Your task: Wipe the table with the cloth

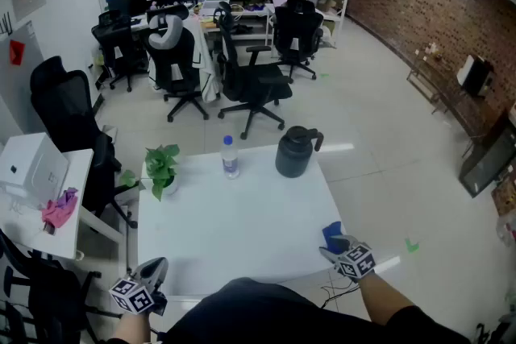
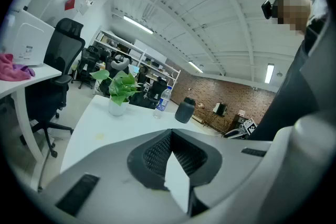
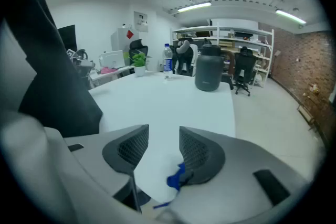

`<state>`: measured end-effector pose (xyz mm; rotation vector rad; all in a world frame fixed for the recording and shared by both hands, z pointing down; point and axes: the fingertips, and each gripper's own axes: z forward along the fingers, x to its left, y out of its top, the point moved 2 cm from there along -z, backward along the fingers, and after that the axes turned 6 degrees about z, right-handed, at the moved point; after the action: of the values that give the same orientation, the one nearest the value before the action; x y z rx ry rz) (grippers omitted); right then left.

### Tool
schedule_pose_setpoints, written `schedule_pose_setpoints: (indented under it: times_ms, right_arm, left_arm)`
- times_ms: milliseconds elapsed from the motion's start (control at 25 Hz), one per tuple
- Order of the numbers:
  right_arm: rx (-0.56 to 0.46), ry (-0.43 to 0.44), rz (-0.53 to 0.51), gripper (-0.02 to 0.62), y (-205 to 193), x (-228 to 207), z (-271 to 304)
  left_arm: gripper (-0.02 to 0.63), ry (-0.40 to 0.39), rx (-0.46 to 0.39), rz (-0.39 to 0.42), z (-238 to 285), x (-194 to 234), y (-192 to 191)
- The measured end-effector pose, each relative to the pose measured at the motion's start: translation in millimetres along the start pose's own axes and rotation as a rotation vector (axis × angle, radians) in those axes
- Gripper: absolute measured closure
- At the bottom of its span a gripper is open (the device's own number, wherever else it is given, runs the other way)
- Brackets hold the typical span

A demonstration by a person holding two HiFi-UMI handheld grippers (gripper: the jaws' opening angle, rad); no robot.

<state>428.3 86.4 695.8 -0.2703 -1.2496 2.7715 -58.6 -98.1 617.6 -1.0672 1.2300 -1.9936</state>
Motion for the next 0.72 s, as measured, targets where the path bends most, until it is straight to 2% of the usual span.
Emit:
schedule_pose_setpoints:
  times_ms: [160,440,520,720]
  right_arm:
    - [0.090,-0.052,-0.073,0.336,-13,-48,-4]
    - [0.308,0.068,-0.353,0.273,-40,-56,18]
    - [0.352,0.093,-0.388,0.251,-46,-61,23]
    - [0.418,0.118,-0.394,0.249,-59,-73,30]
  left_arm:
    - [0.607,0.018,0.019,-0.003,2,-4,0]
    - [0.607,0.065,0.047,0.008,-8,-11,3]
    - [0.607,0.078,0.050,0.006,-10,-12,3]
    - [0.607,0.100,0.050,0.008,-15,-15,3]
